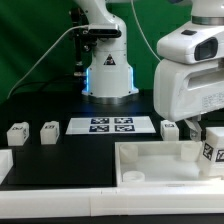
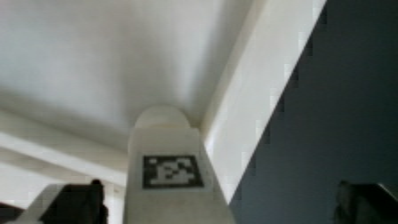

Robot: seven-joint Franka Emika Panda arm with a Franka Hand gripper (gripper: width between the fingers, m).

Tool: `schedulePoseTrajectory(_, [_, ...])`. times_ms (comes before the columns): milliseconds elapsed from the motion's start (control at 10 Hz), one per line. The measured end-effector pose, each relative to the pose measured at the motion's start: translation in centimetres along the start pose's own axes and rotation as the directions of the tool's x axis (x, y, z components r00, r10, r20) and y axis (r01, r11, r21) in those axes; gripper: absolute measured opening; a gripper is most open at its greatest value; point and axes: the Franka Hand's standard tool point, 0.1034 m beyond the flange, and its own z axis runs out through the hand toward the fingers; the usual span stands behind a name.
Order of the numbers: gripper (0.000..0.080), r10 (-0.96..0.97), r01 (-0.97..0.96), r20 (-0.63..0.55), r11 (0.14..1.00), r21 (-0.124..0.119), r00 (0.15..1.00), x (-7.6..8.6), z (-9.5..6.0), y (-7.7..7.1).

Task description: Assemble one leg

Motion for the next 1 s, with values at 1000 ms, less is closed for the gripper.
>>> schedulePoseTrajectory(1000, [0.0649,0.021,-0.021,0.010,1.000,-0.005,1.000,0.9,1.3,2.3])
